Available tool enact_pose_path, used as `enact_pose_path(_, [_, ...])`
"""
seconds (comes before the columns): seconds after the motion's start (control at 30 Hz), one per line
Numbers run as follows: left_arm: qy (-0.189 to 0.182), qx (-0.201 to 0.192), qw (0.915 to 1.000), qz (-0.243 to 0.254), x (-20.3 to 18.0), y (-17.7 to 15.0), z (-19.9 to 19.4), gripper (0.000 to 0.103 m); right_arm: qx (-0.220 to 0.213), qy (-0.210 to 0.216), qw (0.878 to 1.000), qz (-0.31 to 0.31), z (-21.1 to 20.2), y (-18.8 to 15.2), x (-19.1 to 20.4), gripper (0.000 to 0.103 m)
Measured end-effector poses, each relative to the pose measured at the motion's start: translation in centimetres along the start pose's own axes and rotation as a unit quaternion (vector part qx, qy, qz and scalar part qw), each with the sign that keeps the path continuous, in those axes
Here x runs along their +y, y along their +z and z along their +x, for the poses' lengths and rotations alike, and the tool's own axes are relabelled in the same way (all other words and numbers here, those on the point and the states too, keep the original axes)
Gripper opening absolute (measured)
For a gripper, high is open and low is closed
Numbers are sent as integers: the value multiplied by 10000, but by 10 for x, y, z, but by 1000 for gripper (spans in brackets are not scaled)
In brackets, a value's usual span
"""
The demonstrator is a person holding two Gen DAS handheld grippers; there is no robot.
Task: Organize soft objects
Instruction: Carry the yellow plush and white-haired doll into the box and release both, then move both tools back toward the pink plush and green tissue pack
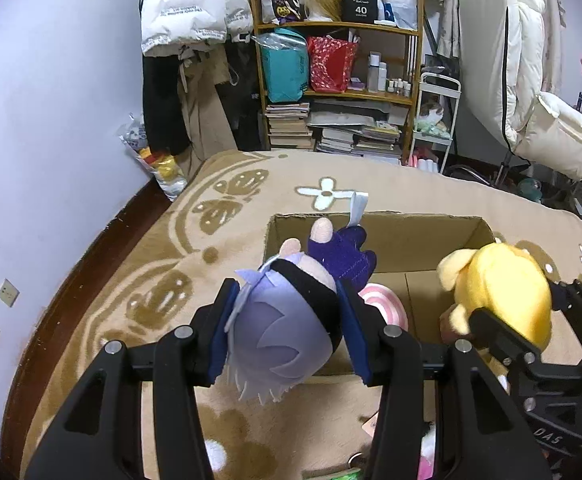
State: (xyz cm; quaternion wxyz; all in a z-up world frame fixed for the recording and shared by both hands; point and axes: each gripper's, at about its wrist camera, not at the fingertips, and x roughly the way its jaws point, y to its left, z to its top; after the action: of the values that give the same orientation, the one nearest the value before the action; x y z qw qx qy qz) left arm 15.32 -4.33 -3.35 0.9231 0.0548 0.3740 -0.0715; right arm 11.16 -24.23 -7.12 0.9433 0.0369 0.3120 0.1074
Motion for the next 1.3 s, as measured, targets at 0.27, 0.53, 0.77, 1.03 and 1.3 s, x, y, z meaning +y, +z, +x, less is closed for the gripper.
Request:
enact_pose_path(0.27, [-83, 110, 9999, 36, -5, -1, 16, 51, -11, -40, 9999, -113, 7, -1, 1, 80])
enact_pose_path(0.53, [71, -31, 10000, 2, -3, 0, 11, 80, -46, 41, 9999, -105, 6, -1, 1, 89])
enact_pose_path(0.77, [247, 31, 9996, -116, 6, 0, 3, 97, -256, -12, 9996, -119, -6, 0, 1, 101])
enact_pose_path(1.03, [308, 282, 9988, -245, 18, -5, -15, 100, -141, 31, 9999, 53, -26, -2, 0, 103])
enact_pose_path(1.3, [271, 633, 9968, -394, 26, -25, -36, 100, 47, 36, 9999, 160, -51, -14, 1, 103])
